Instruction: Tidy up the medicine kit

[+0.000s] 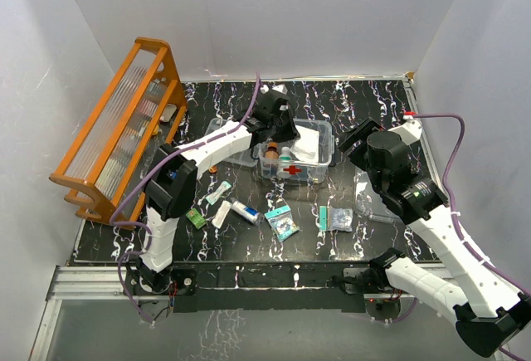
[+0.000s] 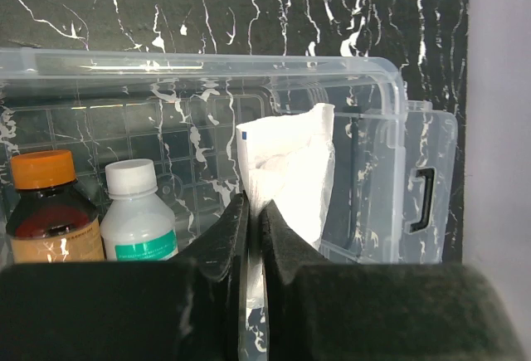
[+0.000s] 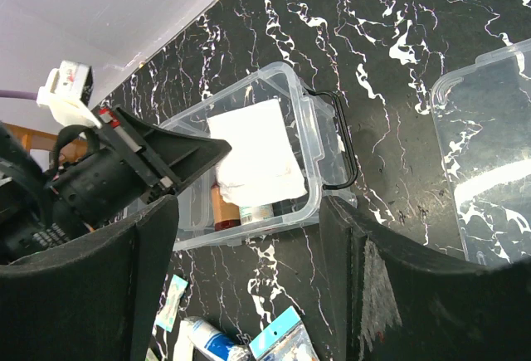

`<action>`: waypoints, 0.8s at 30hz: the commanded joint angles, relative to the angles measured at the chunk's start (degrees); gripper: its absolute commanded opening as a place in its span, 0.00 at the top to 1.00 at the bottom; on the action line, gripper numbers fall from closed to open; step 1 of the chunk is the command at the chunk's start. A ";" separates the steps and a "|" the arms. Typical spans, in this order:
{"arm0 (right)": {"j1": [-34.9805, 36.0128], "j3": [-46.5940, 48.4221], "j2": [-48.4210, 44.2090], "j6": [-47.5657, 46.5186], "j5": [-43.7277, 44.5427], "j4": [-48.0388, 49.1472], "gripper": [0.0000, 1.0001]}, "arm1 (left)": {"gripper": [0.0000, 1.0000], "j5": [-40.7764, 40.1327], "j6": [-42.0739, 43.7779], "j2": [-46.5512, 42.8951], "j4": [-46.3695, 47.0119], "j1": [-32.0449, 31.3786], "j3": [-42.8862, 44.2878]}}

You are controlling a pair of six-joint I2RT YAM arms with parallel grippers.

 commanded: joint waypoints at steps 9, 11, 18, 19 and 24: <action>-0.14 0.20 -0.03 -0.42 1.22 1.12 0.34 | 0.93 -3.65 2.23 4.64 -6.09 -2.95 4.64; -0.14 0.01 -0.06 -0.45 1.15 1.21 0.34 | 0.86 -2.66 3.08 5.70 -7.43 -2.93 5.92; -0.14 -1.42 -0.26 0.15 1.15 1.21 0.34 | 0.67 -3.00 6.33 7.28 -12.42 -2.93 9.85; -0.17 -1.47 -0.29 0.24 1.14 1.20 0.34 | 0.66 -3.56 6.75 7.24 -13.13 -2.93 10.27; -0.14 -1.31 -0.50 -0.09 1.45 0.97 0.34 | 0.63 -5.55 8.91 5.29 -14.42 -2.88 10.43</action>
